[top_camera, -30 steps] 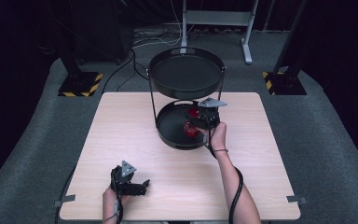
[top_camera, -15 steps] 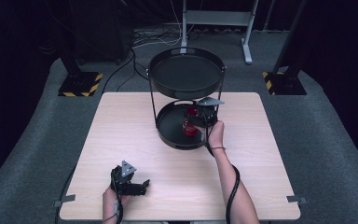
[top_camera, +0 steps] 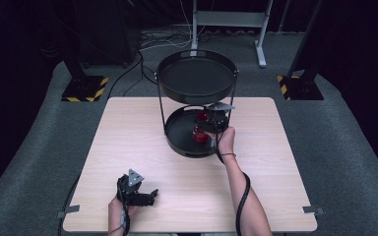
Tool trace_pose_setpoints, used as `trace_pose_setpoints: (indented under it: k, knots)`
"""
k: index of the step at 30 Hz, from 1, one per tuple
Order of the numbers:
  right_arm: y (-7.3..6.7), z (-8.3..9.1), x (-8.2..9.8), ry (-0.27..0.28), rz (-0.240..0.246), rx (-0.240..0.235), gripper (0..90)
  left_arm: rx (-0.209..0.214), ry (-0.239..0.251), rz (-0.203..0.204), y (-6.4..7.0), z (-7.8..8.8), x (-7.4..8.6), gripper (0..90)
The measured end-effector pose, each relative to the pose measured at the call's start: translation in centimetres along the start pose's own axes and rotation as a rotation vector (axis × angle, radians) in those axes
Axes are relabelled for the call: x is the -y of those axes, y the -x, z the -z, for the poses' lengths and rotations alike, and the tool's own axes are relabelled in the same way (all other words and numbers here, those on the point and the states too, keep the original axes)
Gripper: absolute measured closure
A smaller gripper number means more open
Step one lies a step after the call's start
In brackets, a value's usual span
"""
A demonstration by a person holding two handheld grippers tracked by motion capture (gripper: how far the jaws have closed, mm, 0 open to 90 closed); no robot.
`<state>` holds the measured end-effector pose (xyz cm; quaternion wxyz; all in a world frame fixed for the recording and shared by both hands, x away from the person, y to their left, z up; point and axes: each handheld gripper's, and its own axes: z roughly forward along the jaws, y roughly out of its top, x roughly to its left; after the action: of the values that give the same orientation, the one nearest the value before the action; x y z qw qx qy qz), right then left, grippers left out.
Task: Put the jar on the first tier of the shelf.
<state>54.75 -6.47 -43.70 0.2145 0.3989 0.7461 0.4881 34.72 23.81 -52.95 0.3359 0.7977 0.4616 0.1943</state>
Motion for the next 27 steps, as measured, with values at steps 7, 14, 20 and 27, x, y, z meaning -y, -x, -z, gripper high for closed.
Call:
trace_pose_setpoints:
  k: [7, 14, 20, 27]
  knots:
    - [-0.1, -0.6, 0.2, 0.012, 0.007, 0.011, 48.0, 0.000, 0.000, 0.000, 0.0, 0.0, 0.0, 2.9]
    - [-0.1, -1.3, 0.4, 0.009, 0.005, 0.015, 48.1, 0.000, 0.000, 0.001, 0.0, 0.0, 0.0, 2.9]
    - [-0.1, -1.6, 0.6, 0.004, 0.001, 0.022, 48.1, 0.000, 0.000, 0.001, 0.0, 0.0, 0.0, 2.9]
    - [0.1, -1.9, 0.7, -0.002, -0.014, 0.023, 48.1, 0.001, 0.000, 0.000, 0.0, 0.0, 0.0, 2.9]
